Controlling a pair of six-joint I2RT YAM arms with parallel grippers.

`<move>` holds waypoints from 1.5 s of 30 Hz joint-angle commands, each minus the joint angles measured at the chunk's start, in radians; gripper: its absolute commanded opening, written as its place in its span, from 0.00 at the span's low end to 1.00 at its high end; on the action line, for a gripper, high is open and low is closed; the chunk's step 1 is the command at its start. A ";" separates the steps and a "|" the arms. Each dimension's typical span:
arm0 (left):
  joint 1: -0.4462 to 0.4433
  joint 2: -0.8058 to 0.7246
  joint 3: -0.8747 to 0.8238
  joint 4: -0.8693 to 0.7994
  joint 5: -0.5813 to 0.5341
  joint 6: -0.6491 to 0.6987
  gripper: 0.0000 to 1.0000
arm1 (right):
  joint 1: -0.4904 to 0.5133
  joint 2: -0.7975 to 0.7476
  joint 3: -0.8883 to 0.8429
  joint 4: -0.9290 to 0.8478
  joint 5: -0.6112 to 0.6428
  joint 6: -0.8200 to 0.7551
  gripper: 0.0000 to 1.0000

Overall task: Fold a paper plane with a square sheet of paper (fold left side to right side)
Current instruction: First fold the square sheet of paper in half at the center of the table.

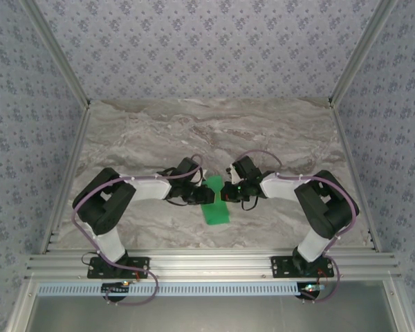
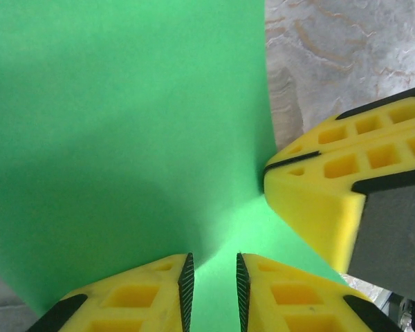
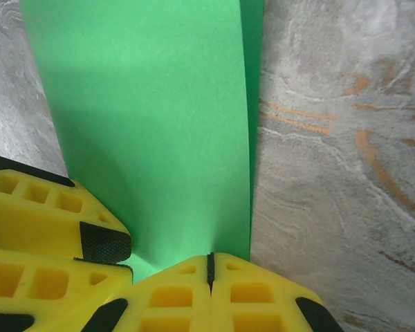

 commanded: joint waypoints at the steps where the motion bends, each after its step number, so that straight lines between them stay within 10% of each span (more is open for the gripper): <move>1: -0.005 0.009 -0.020 -0.025 -0.025 0.021 0.25 | 0.006 0.054 -0.014 -0.131 0.090 -0.028 0.01; 25: 0.101 -0.211 -0.107 -0.025 0.030 0.030 0.21 | 0.007 0.062 0.004 -0.185 0.122 -0.058 0.01; 45: 0.093 0.012 0.020 0.069 0.110 0.038 0.20 | 0.012 0.064 0.017 -0.220 0.147 -0.067 0.01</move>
